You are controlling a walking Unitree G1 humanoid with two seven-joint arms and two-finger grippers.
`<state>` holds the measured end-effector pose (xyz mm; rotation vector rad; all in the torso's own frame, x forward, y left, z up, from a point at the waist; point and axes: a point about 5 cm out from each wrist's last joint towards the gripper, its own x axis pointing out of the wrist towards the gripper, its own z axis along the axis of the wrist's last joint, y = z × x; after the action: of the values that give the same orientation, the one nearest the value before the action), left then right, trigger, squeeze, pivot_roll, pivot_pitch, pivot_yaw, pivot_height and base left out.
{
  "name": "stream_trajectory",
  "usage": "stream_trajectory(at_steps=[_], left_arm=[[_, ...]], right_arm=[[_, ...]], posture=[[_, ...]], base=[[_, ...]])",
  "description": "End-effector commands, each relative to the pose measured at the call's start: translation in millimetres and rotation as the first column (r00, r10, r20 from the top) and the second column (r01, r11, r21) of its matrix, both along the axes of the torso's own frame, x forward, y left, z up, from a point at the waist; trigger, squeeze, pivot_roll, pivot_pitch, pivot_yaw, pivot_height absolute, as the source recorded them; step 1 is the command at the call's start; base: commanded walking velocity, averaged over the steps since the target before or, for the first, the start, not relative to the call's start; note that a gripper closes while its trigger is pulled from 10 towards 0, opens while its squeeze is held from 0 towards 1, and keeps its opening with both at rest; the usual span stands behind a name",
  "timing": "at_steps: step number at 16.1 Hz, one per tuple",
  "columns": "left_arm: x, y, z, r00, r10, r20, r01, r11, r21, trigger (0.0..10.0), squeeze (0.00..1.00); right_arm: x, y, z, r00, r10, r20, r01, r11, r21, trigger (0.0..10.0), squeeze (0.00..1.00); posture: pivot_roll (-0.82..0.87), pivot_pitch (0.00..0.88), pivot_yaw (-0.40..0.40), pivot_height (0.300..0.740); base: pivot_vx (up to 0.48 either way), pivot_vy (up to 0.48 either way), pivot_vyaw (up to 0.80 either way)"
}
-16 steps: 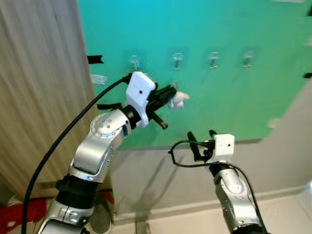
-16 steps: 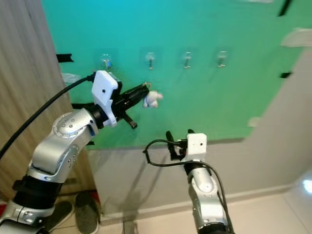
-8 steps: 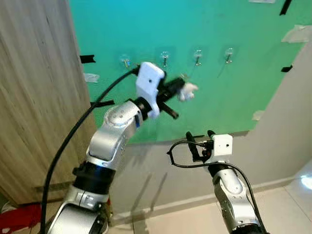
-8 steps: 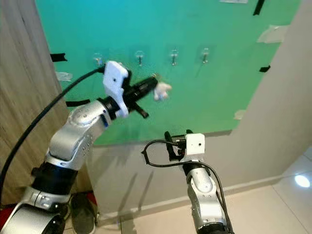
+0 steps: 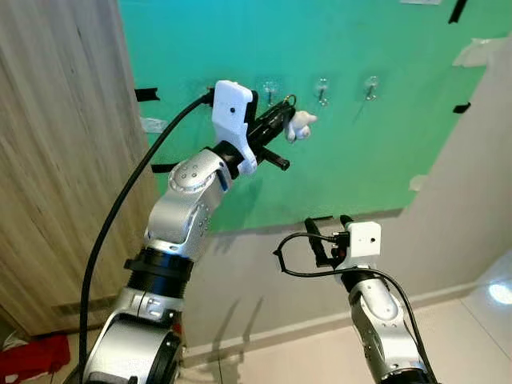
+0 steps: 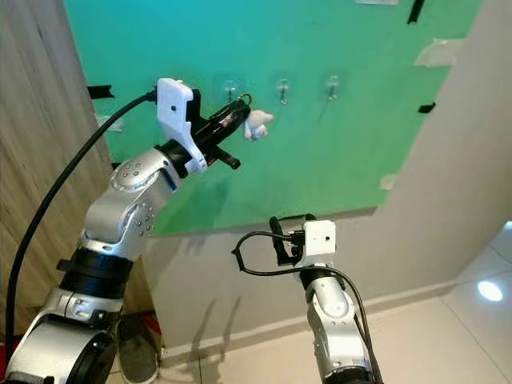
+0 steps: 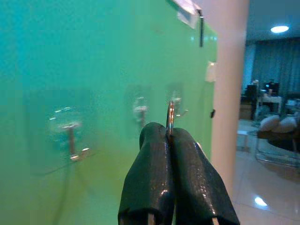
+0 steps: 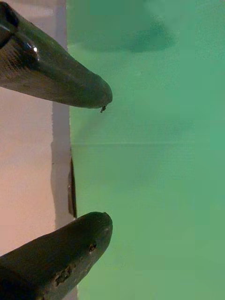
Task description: Hang keys on a hook
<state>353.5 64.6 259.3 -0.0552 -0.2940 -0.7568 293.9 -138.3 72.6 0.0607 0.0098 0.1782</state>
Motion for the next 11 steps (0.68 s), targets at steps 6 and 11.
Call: stream_trajectory(at_steps=[6, 11], left_arm=[[6.2, 3.8, 6.8, 0.997, 0.016, 0.071, -0.019, 0.999, 0.044, 10.0, 0.00], [-71.5, 58.5, -51.5, 0.984, 0.152, 0.096, -0.170, 0.958, 0.231, 10.0, 0.00]], right_arm=[[-2.0, -3.3, 4.6, 0.999, -0.021, 0.029, 0.021, 1.000, -0.005, 10.0, 0.00], [-69.7, -47.5, 42.2, 0.974, -0.163, 0.155, 0.175, 0.982, -0.070, 10.0, 0.00]], posture=[[-0.08, 0.000, 0.005, 0.740], [-0.04, 0.000, -0.005, 0.740]], base=[[0.000, 0.000, 0.00], [0.000, 0.000, 0.00]])
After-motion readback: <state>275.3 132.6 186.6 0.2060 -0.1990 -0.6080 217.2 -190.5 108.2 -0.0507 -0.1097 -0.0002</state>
